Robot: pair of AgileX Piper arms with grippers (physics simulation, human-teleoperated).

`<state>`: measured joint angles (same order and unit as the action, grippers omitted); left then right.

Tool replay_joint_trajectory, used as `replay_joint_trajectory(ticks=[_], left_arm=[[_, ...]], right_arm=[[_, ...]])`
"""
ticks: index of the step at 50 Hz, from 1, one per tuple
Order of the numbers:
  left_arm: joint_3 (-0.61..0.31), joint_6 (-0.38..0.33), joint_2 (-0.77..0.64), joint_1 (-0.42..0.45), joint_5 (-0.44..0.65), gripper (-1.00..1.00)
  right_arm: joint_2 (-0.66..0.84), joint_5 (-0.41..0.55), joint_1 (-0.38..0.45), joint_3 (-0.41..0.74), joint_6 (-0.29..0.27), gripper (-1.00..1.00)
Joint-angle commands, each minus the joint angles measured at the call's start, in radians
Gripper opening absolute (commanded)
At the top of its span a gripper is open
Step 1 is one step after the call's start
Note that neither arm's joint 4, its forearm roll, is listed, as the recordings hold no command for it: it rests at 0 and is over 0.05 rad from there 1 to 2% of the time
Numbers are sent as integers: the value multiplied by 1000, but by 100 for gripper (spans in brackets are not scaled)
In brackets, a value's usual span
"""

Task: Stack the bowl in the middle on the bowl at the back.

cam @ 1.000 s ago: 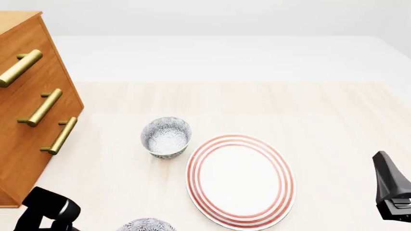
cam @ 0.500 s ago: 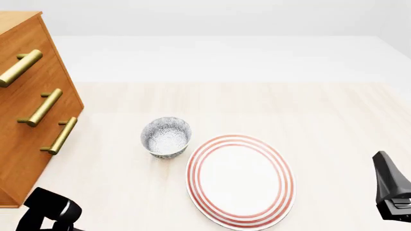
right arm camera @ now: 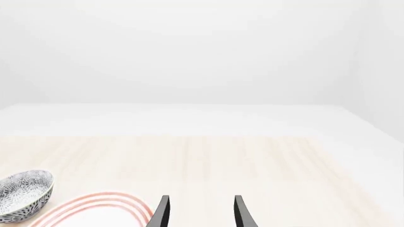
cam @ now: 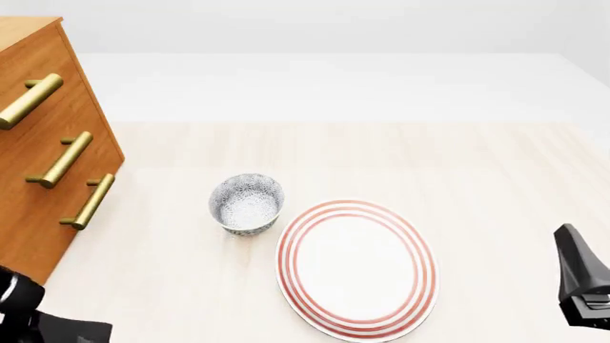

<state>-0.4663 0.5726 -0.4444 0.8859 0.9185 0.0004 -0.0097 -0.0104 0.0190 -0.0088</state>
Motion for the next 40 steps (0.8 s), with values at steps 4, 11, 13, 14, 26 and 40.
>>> replay_joint_trajectory(ticks=[4,11,13,14,26,40], left_arm=[[-113,-82,116,-116,117,100],[-166,-88,181,-157,167,100],[-183,-87,219,-174,212,100],[-183,-87,220,-175,213,100],[-214,-100,313,-269,301,100],[-198,-95,386,-384,301,100]], right_arm=[[0,27,-14,30,5,100],[0,74,13,93,-16,100],[0,119,18,146,-15,100],[0,119,18,147,-15,100],[0,319,49,358,-16,100],[0,517,24,538,-5,100]])
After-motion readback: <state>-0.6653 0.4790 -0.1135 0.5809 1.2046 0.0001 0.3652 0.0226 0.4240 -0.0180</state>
